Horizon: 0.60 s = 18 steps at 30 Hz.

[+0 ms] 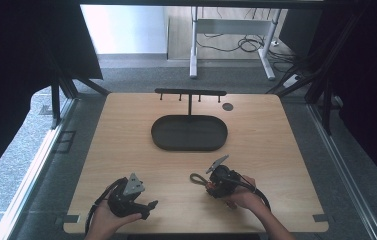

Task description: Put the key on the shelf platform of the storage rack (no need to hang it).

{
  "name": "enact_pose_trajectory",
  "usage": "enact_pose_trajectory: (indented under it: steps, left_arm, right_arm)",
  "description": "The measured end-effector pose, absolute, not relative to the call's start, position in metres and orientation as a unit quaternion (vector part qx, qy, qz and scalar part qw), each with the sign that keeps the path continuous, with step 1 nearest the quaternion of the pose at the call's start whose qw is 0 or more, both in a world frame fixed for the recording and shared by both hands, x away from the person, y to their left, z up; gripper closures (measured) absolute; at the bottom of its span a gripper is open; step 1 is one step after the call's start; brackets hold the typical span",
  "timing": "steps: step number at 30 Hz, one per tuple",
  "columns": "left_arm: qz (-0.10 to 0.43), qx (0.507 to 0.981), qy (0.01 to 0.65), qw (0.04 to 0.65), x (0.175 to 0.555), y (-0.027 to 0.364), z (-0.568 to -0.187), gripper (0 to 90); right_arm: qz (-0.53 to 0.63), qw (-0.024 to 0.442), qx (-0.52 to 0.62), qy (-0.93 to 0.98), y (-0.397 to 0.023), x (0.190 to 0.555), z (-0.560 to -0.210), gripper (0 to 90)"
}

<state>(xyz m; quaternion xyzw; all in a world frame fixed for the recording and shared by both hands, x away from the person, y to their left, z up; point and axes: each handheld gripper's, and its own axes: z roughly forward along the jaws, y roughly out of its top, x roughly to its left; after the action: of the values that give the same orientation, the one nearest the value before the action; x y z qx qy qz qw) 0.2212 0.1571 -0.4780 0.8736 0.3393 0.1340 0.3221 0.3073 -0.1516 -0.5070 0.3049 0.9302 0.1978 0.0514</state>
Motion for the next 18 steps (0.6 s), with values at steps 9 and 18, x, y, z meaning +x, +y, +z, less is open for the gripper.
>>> enact_pose_trajectory:
  steps: [9,18]
  left_arm:
    - [0.135,0.874,0.339,0.322,0.221,0.157,-0.4777,20.0]
    - [0.135,0.873,0.34,0.322,0.2213,0.1582,-0.4775,20.0]
  right_arm:
    - [0.195,0.06,0.307,0.93,-0.1515,0.3068,-0.5074,65.1]
    - [0.209,0.053,0.305,0.927,-0.1553,0.3061,-0.5002,66.5]
